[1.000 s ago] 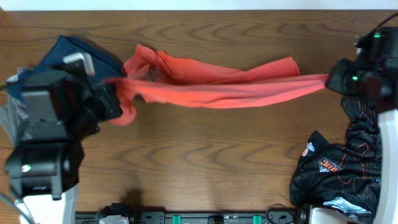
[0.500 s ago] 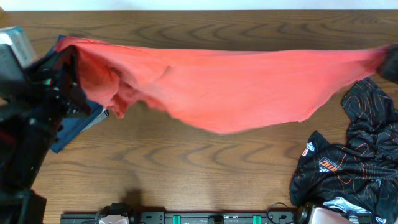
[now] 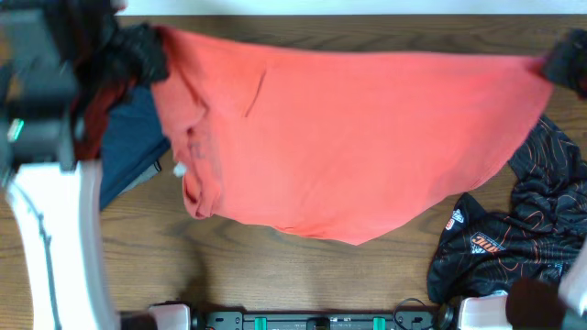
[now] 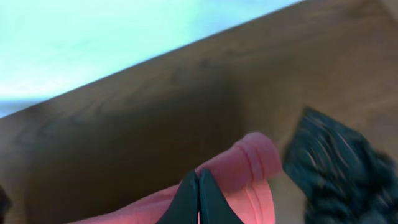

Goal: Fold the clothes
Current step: 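Lift the shirt with both grippers and lay it flat, shifted back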

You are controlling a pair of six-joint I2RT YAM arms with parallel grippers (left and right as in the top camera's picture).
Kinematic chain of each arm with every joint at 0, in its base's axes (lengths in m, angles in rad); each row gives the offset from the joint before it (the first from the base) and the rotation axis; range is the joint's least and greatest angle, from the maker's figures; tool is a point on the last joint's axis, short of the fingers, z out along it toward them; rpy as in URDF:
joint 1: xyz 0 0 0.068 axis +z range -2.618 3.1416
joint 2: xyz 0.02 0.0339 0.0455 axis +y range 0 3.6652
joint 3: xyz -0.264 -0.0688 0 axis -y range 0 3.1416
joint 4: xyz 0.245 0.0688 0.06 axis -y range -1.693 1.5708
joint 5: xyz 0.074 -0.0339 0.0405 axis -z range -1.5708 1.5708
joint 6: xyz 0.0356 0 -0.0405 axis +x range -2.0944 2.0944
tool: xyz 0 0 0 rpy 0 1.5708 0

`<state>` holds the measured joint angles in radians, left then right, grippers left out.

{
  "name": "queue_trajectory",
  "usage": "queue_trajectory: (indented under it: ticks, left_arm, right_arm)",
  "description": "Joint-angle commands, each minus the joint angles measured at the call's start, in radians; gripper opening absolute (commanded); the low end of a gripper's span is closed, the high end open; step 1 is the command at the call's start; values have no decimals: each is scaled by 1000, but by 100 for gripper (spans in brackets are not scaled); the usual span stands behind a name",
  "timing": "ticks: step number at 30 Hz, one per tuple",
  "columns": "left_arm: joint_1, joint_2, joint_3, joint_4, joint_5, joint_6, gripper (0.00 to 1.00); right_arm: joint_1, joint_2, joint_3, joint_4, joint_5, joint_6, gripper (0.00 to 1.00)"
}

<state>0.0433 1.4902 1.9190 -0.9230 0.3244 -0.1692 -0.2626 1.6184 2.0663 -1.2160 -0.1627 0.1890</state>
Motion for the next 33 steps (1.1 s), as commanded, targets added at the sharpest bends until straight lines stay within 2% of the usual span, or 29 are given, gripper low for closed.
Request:
queue_trajectory:
  ticks: [1, 4, 7, 10, 12, 15, 19, 21, 24, 25, 26, 29, 33]
  left_arm:
    - [5, 114, 5, 135, 78, 46, 6]
    - [5, 203, 5, 430, 171, 21, 6]
    - [6, 230, 5, 704, 188, -106, 6]
    - [19, 228, 22, 932, 188, -171, 6]
    - [29, 227, 65, 1008, 188, -205, 6]
    - [49, 227, 157, 996, 205, -222, 6]
    - [77, 226, 217, 876, 323, -221, 6]
    - [85, 225, 219, 747, 414, -220, 6]
    - [86, 226, 219, 413, 476, -137, 6]
    - [84, 229, 218, 188, 475, -30, 6]
    - [83, 230, 216, 131, 473, 2, 6]
    - [76, 240, 187, -211, 406, 132, 6]
    - [51, 248, 85, -463, 303, 189, 6]
  right_arm:
    - [29, 84, 6, 116, -12, -13, 1]
    - [37, 133, 6, 299, -28, 69, 1]
    - [31, 129, 11, 449, -52, 167, 1]
    - [9, 105, 39, 543, -47, 232, 1]
    - [-16, 89, 69, 583, -43, 249, 1]
    - [-54, 81, 117, 578, -44, 249, 1]
    - [-85, 81, 142, 453, -19, 199, 1]
    - [-86, 86, 140, 341, 73, 176, 1]
    - [-84, 101, 114, 193, 163, 119, 1]
    - [-84, 109, 84, 131, 176, 79, 1]
    - [-84, 111, 74, 115, 180, 68, 1]
    - [-84, 126, 0, 17, 200, 26, 1]
    - [-84, 134, -165, -60, 201, 3, 1]
